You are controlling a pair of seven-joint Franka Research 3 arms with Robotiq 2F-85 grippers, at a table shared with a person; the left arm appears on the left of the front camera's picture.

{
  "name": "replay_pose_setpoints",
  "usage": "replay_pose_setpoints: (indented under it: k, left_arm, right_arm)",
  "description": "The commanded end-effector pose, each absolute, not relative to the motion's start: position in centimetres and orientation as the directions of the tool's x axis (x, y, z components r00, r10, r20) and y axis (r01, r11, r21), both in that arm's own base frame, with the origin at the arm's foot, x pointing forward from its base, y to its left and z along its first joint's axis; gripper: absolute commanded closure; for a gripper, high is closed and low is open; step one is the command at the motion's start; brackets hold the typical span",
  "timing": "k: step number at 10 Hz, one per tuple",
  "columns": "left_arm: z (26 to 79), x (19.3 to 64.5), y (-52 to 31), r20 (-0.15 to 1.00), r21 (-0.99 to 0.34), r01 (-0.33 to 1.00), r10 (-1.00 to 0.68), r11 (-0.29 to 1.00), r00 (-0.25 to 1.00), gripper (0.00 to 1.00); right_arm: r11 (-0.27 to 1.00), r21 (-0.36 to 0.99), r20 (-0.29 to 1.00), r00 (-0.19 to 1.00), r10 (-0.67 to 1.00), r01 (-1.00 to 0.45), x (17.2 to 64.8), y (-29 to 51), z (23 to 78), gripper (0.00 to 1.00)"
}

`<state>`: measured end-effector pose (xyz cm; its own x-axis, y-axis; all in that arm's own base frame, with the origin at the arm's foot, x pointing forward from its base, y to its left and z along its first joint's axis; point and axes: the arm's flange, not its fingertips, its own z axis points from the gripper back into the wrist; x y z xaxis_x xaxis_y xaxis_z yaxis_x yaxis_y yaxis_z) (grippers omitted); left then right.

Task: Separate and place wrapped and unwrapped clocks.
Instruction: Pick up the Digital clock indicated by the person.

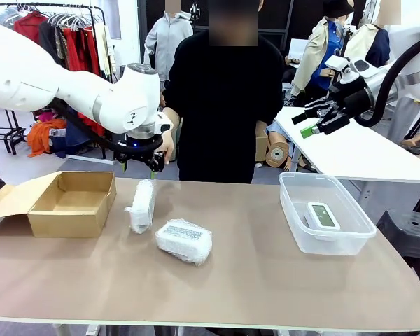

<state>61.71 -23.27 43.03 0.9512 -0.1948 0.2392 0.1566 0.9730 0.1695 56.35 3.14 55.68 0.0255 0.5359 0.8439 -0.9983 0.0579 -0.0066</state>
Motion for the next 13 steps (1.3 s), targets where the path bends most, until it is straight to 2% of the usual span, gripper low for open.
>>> replay_pose_setpoints:
  k: [1,3,5,6,10,11,13]
  left_arm:
    - [41.9,62.1,-23.3,0.245,0.128,0.085,-0.115,0.988,0.963,0.00]
    - [40.4,62.1,-23.5,0.237,0.116,0.053,-0.080,0.992,0.968,0.00]
    - [40.6,61.8,-23.5,0.256,0.029,0.143,-0.146,0.989,0.956,0.00]
    - [40.2,62.3,-23.7,0.225,0.109,0.086,-0.109,0.990,0.968,0.00]
    - [40.0,62.3,-23.9,0.228,0.087,0.097,-0.115,0.991,0.967,0.00]
    - [39.6,62.2,-23.9,0.176,0.077,0.072,-0.085,0.994,0.981,0.00]
    - [38.8,62.5,-23.7,0.144,0.071,0.048,-0.058,0.996,0.988,0.00]
  right_arm:
    - [0.055,-0.014,0.844,0.017,0.536,-0.998,56.3,3.1,55.8,0.00]
    - [0.055,-0.014,0.844,0.017,0.536,-0.998,56.3,3.1,55.8,0.00]
    - [0.055,-0.014,0.844,0.017,0.536,-0.998,56.3,3.1,55.8,0.00]
    - [0.055,-0.014,0.844,0.017,0.536,-0.998,56.3,3.1,55.8,0.00]
    - [0.055,-0.014,0.844,0.017,0.536,-0.998,56.3,3.1,55.8,0.00]
    - [0.055,-0.014,0.844,0.017,0.536,-0.998,56.3,3.1,55.8,0.00]
    - [0.055,-0.014,0.844,0.017,0.536,-0.998,56.3,3.1,55.8,0.00]
